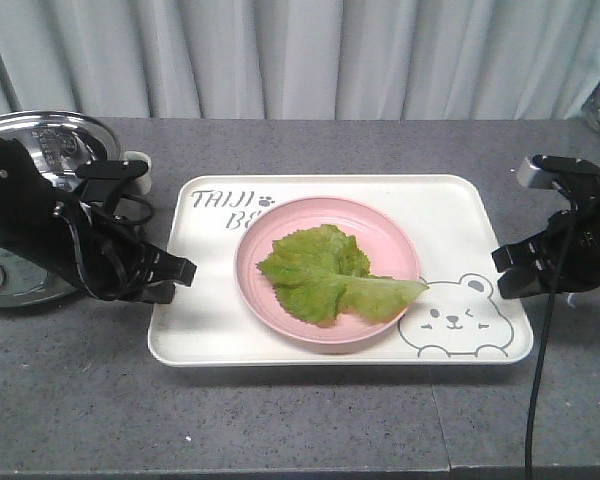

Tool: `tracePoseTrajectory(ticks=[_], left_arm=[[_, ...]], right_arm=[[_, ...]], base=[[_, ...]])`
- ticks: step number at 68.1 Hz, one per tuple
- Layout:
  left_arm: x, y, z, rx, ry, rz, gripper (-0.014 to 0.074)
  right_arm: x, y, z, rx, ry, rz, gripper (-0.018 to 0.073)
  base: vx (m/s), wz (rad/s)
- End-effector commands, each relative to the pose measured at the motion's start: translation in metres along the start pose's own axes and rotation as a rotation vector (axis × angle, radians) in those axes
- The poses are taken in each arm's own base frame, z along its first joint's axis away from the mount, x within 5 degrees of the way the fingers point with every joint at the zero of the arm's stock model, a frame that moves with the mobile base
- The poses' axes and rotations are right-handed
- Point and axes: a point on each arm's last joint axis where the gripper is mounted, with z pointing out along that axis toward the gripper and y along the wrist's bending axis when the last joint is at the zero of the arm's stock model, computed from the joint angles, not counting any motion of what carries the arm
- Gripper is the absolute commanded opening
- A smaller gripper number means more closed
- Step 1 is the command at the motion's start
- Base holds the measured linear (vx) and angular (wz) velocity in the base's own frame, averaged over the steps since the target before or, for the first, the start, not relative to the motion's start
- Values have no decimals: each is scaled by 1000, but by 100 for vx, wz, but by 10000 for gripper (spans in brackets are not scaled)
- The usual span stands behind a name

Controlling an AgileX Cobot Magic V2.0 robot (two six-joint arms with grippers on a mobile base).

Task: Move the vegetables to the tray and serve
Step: 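Lift the tray with both grippers off the counter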

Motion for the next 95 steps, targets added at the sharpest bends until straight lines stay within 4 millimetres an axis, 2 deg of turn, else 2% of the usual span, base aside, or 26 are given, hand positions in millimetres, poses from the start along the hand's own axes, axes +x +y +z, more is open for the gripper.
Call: tracePoseTrajectory(ticks=[1,28,48,95], left_arm=[[-7,-17,-33,49,-119,36,-8],[3,-28,-74,68,-195,67,-8],[10,-34,-99,74,-262,88,-8],[12,-34,-99,76,-250,90,-8]], right_arm=[[-3,23,-33,-54,-92,-46,-4],[9,43,-70,-56,-156,-70,-4],[14,50,-82,-54,-179,-89,-4],[14,50,-82,-54,-177,-97,-4]], base=[[0,0],[0,0],[0,0],[0,0]])
